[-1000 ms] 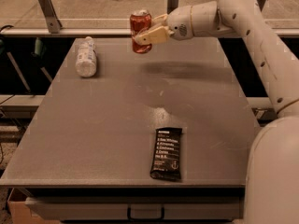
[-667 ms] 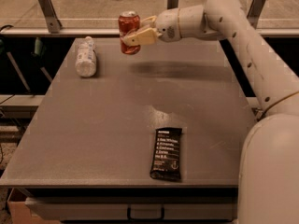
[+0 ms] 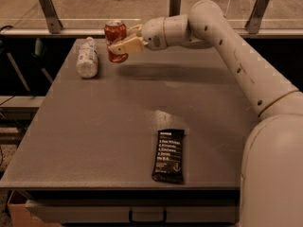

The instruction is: Move coke can near blue plastic bottle

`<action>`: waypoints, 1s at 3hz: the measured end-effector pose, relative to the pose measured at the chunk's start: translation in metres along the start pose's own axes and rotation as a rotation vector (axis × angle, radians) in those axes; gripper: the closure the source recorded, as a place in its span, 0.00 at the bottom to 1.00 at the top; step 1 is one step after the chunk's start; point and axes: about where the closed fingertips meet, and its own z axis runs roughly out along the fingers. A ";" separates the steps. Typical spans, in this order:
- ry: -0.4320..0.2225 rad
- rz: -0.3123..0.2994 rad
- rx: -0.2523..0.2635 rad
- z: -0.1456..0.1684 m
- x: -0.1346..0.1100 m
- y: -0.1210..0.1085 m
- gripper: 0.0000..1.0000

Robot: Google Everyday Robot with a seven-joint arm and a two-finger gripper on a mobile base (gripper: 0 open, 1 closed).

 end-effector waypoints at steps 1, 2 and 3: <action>0.022 0.017 0.025 0.014 0.016 0.002 0.74; 0.027 0.030 0.037 0.019 0.023 0.001 0.51; 0.024 0.041 0.043 0.022 0.026 0.000 0.29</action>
Offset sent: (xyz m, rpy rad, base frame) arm 0.0080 0.0075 -0.0345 -0.0203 0.0337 -0.0757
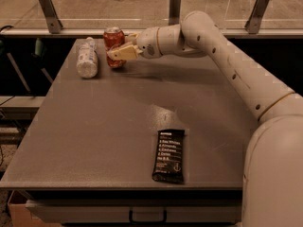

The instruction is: Move coke can near blue plastic bottle

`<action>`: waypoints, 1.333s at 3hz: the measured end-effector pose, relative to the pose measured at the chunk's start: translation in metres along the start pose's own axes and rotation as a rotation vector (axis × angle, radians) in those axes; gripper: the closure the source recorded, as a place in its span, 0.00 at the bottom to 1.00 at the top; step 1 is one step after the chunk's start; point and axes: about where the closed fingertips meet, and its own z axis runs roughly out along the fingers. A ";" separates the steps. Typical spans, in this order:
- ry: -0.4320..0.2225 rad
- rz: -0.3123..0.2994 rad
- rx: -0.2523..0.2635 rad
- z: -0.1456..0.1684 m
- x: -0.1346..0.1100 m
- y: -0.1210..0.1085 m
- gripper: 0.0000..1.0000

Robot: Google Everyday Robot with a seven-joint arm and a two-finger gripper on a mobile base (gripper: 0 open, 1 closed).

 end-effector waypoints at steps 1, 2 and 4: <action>-0.002 0.009 0.005 0.001 0.003 -0.002 0.05; -0.003 0.019 0.011 -0.002 0.006 -0.002 0.00; 0.017 0.047 0.153 -0.074 0.017 -0.023 0.00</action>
Offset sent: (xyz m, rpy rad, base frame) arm 0.0027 -0.0170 -0.0080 0.0114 0.0238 -0.0403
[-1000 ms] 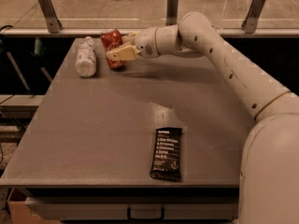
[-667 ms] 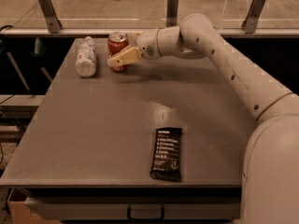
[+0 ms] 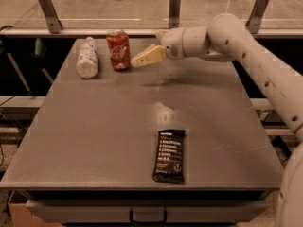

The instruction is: Move coke can near blue plastic bottle

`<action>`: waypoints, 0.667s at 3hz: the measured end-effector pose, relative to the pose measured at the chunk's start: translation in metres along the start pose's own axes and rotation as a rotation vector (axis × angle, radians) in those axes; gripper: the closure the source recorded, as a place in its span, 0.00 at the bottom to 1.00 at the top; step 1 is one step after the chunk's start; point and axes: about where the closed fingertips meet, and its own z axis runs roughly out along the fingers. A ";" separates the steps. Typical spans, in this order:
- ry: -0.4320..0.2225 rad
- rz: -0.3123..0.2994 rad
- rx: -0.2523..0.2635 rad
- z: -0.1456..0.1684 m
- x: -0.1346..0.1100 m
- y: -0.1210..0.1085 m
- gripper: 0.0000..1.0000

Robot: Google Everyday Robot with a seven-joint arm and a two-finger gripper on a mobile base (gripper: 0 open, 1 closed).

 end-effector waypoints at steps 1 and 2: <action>0.018 0.016 0.153 -0.073 0.009 -0.036 0.00; 0.042 0.018 0.337 -0.164 0.012 -0.070 0.00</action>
Offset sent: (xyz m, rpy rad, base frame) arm -0.0216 -0.3136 0.0753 -0.1011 -0.1166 -0.5784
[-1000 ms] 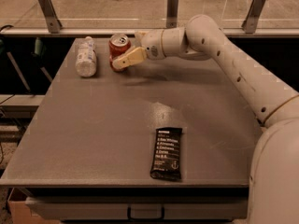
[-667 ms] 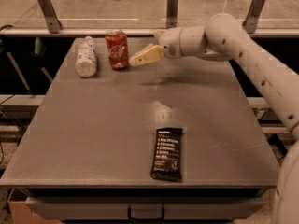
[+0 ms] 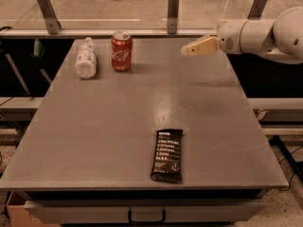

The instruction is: Move coke can near blue plastic bottle

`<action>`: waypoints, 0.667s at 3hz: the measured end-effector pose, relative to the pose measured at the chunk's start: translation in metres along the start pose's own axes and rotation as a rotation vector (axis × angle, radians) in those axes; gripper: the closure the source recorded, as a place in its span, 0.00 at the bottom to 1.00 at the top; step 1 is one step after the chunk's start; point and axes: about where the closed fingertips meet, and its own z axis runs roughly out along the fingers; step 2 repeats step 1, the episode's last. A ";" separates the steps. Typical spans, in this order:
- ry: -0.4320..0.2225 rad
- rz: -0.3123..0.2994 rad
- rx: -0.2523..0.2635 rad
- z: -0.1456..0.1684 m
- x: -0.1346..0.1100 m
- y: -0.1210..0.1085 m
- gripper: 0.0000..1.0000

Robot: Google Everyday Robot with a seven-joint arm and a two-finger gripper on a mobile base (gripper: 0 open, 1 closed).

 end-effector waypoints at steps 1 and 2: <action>-0.023 0.015 0.131 -0.060 -0.005 -0.039 0.00; -0.023 0.015 0.131 -0.060 -0.005 -0.039 0.00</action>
Offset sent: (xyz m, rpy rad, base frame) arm 0.0000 0.0000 0.0000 0.0000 0.0000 0.0000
